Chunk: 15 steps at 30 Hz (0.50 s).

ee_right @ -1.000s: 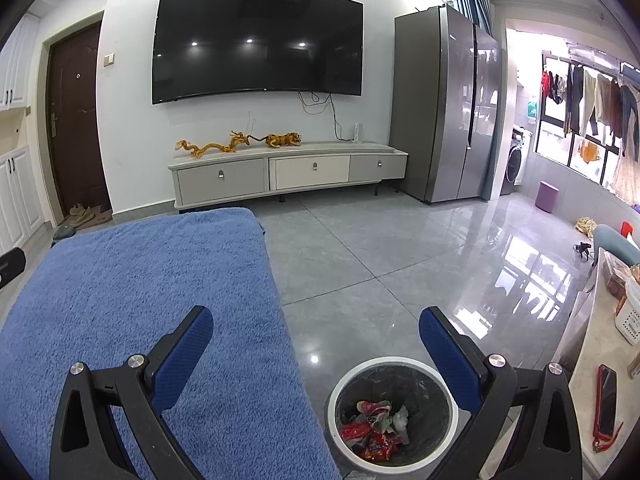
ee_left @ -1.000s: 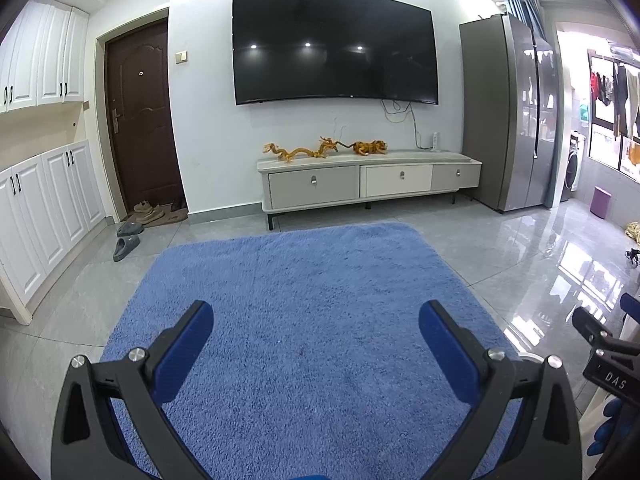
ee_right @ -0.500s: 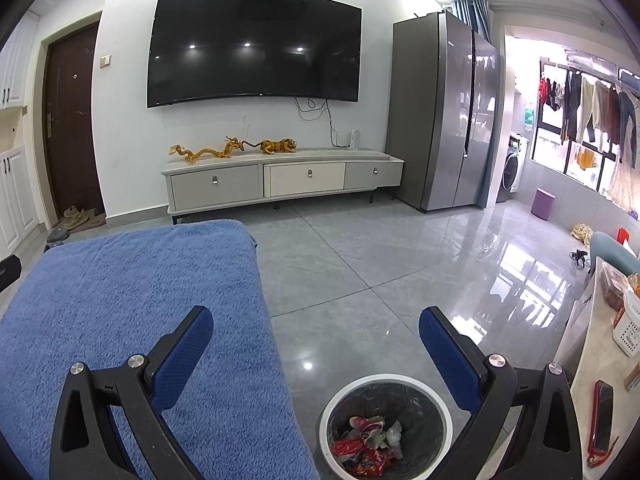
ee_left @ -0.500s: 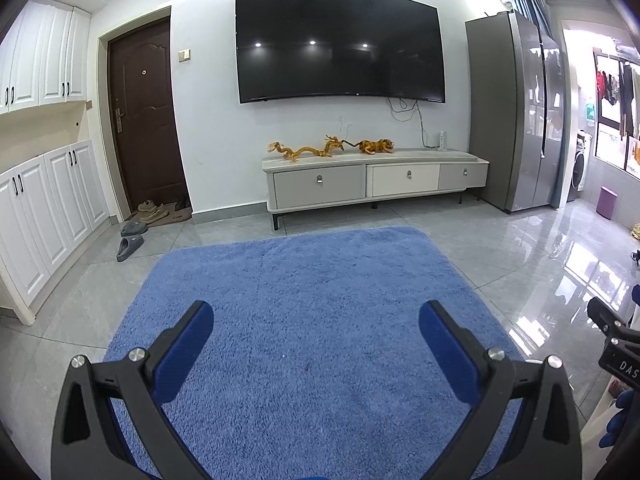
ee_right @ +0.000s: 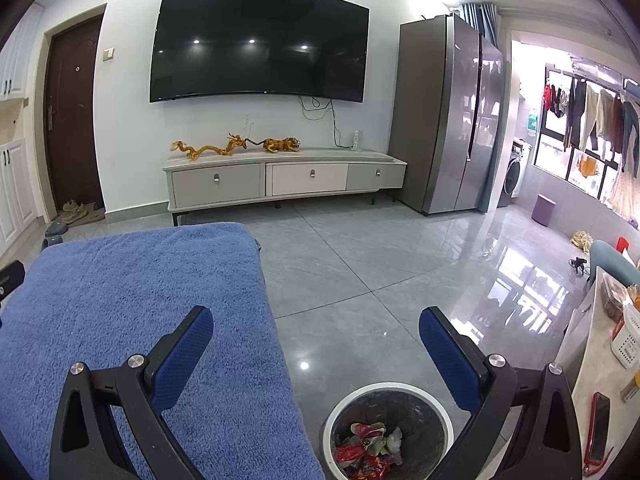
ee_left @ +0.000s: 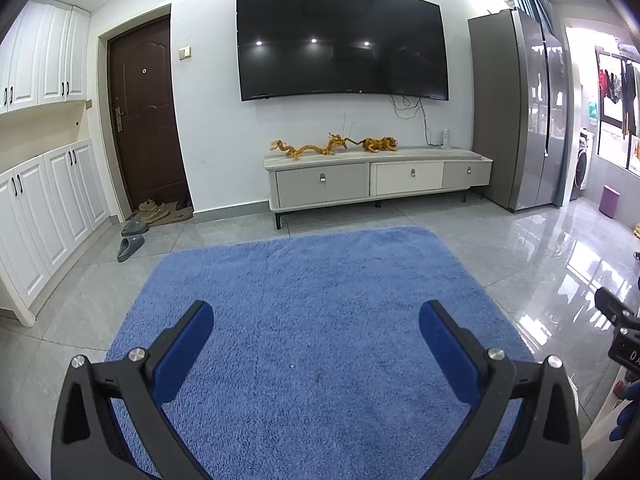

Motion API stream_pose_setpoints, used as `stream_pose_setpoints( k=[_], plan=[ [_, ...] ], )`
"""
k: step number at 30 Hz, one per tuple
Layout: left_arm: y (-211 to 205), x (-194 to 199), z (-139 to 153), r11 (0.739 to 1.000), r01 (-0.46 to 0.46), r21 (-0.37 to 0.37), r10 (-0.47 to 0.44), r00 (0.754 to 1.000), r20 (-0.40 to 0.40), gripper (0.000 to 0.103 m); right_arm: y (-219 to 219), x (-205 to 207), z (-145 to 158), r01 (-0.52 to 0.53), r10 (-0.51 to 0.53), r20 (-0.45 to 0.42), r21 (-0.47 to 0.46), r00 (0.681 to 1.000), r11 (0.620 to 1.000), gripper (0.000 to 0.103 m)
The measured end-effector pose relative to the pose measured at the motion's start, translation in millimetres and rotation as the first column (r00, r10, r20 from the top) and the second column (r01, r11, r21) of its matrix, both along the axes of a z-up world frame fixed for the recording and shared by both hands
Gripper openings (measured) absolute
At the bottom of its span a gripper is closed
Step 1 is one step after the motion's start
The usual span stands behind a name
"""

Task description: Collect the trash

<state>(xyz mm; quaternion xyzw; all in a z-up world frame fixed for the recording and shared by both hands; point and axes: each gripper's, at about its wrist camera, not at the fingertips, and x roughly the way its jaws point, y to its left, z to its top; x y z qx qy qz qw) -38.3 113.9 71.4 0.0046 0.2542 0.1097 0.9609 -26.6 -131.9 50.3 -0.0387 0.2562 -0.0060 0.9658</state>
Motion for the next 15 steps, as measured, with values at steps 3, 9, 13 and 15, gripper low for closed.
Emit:
stream_pose_setpoints(
  k=[3,9,13,15],
  plan=[
    [1.5,3.7,-1.8,1.0,0.002,-0.004,-0.002,1.0,-0.007,0.103,1.6,3.3,-1.5,0.002,-0.002,-0.006,-0.006,1.0,1.0,0.103],
    [1.4,8.0,-1.4,1.0,0.0,0.012,0.0,1.0,0.006,0.103,-0.2,6.8,-3.5,0.007,-0.007,-0.008,-0.008,1.0,1.0,0.103],
    [-0.8,10.2,-3.7,1.0,0.01,0.023,-0.01,1.0,0.002,0.103,-1.5,8.7,-5.3,0.008,-0.008,-0.01,-0.005,1.0,1.0,0.103],
    [-4.0,10.3,-4.6,0.999,0.018,0.033,-0.018,1.0,0.0,0.103,-2.1,9.3,-6.9,0.009,-0.009,-0.014,-0.003,1.0,1.0,0.103]
  ],
)
